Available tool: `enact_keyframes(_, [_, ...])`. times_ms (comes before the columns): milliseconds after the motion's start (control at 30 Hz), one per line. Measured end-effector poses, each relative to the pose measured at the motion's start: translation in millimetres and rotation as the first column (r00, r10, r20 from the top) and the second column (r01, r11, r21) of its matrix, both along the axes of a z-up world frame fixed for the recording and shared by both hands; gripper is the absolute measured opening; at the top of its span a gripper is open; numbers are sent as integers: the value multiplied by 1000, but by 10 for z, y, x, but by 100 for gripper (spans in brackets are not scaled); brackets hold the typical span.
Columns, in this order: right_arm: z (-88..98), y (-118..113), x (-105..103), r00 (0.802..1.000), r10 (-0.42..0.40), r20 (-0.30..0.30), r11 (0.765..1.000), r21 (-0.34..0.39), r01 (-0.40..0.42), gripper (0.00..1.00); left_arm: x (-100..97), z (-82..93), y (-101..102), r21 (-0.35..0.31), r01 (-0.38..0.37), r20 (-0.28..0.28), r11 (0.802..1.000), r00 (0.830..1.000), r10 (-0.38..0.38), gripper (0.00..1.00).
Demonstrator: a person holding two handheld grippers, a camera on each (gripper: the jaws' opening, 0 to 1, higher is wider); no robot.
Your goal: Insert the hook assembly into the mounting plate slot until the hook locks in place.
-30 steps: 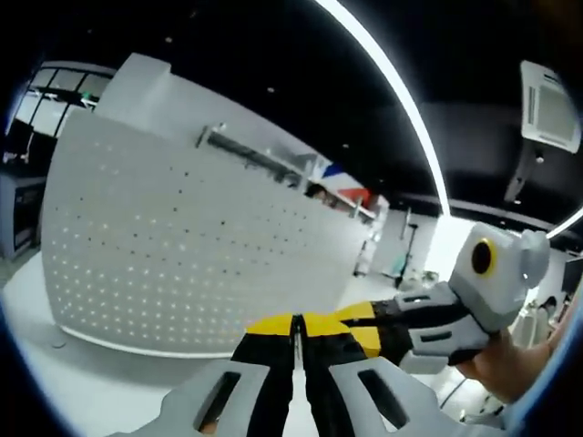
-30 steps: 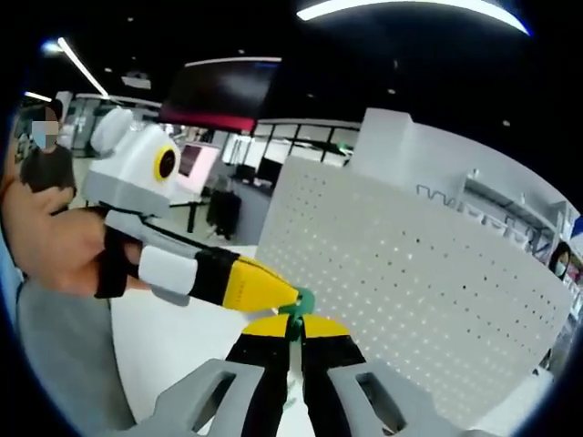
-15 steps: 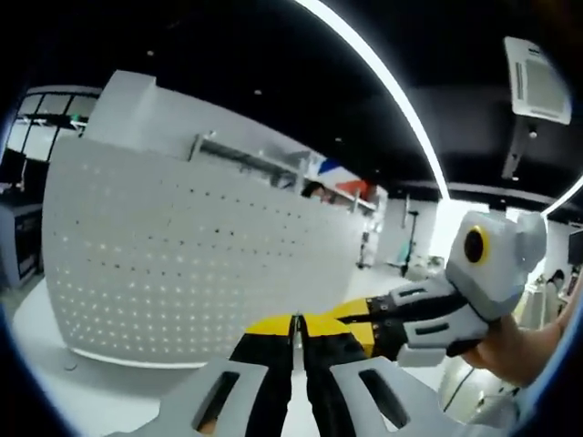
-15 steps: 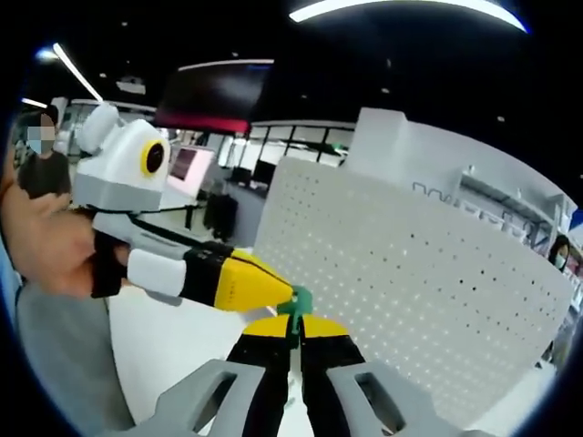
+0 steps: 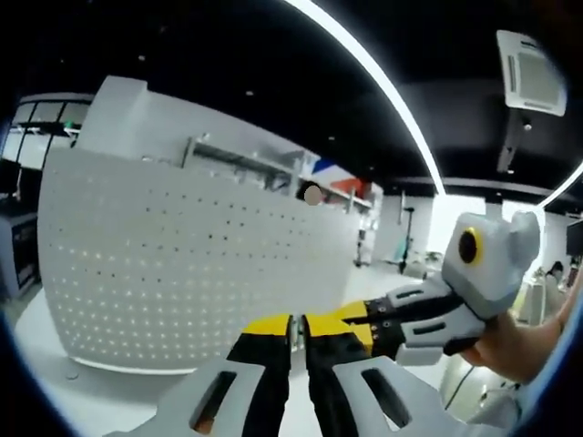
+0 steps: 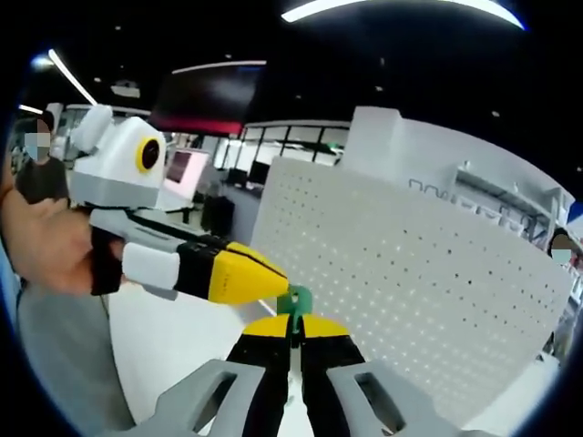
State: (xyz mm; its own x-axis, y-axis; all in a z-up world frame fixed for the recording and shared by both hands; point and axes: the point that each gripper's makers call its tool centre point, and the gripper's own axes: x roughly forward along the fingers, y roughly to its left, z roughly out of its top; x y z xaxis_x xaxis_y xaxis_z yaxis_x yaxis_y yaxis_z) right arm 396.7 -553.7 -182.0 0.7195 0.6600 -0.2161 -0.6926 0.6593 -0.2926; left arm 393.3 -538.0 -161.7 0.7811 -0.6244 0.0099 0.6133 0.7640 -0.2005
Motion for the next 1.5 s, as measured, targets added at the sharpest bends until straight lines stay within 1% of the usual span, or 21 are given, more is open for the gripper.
enact_keyframes(200, [11,-31,22,1000,-9,1,1000,6,9,1,-12,17,31,5,-2,9,1000,1000,2,10])
enact_keyframes(367, [14,-82,52,1000,-22,-2,1000,14,22,1,-38,-16,55,43,-3,19,999,1000,2,16])
enact_keyframes(533, [37,-125,69,999,-33,1,999,18,33,1,-63,-22,68,63,-2,30,998,1000,0,22])
enact_keyframes(700, [65,-154,79,999,-41,6,999,24,41,1,-77,11,77,66,-8,50,998,999,5,32])
enact_keyframes(833, [81,-182,85,999,-50,8,998,28,50,1,-86,39,84,70,-8,65,998,998,4,42])
enact_keyframes(1033, [98,-215,103,998,-62,10,998,32,61,1,-102,31,102,102,2,76,995,997,-10,51])
enact_keyframes(1167, [108,-222,112,998,-65,13,997,34,65,1,-112,36,124,112,10,79,994,997,-19,56])
enact_keyframes(1267, [110,-237,128,998,-69,13,997,37,69,1,-104,33,154,121,20,79,992,996,-30,62])
enact_keyframes(1333, [110,-244,133,997,-71,12,997,38,71,1,-102,27,167,128,22,79,992,996,-33,64])
enact_keyframes(1400, [112,-261,143,997,-76,13,996,39,76,1,-95,17,200,145,23,85,989,996,-35,65])
enact_keyframes(1500, [114,-292,161,996,-84,14,996,39,83,1,-85,12,248,195,13,119,981,992,-37,66])
